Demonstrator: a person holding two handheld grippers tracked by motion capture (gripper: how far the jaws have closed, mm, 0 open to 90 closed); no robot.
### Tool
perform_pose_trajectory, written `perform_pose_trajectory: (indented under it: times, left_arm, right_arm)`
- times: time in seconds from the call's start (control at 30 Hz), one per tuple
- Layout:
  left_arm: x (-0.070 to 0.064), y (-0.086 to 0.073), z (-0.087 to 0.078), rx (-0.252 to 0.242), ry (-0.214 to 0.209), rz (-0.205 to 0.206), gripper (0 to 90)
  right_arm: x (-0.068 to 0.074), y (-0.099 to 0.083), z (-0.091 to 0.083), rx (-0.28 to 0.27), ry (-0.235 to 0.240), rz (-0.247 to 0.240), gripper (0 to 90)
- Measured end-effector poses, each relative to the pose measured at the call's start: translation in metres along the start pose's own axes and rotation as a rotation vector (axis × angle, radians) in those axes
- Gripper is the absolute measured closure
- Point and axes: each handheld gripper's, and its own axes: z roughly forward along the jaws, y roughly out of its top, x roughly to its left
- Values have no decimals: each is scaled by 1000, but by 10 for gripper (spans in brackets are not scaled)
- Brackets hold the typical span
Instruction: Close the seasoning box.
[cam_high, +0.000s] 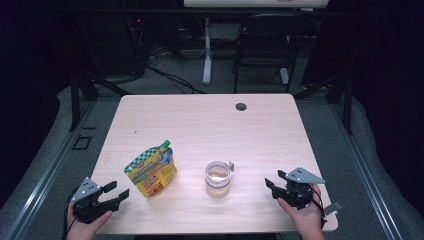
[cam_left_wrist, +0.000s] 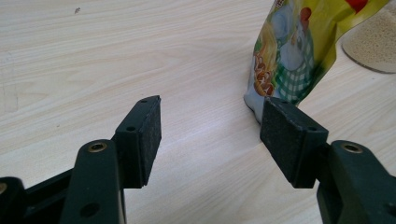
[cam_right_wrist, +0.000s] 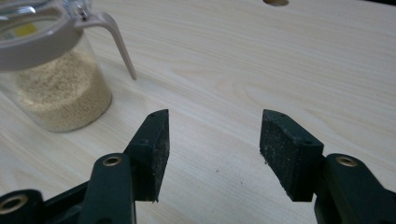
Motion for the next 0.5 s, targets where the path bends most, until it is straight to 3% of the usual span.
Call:
perform_pose_trajectory:
  times: [0.13, 0.17, 0.5]
  left_arm:
    - [-1, 0, 3, 9, 4, 2, 391]
    - [-2, 0, 4, 19, 4, 11, 391]
    - [-5, -3, 13, 65, 10, 24, 391]
  right_arm:
    - [-6, -6, 7, 43, -1, 27, 434]
    - [-7, -9, 9, 49, 15, 60, 434]
    - [-7, -12, 16, 70, 26, 67, 436]
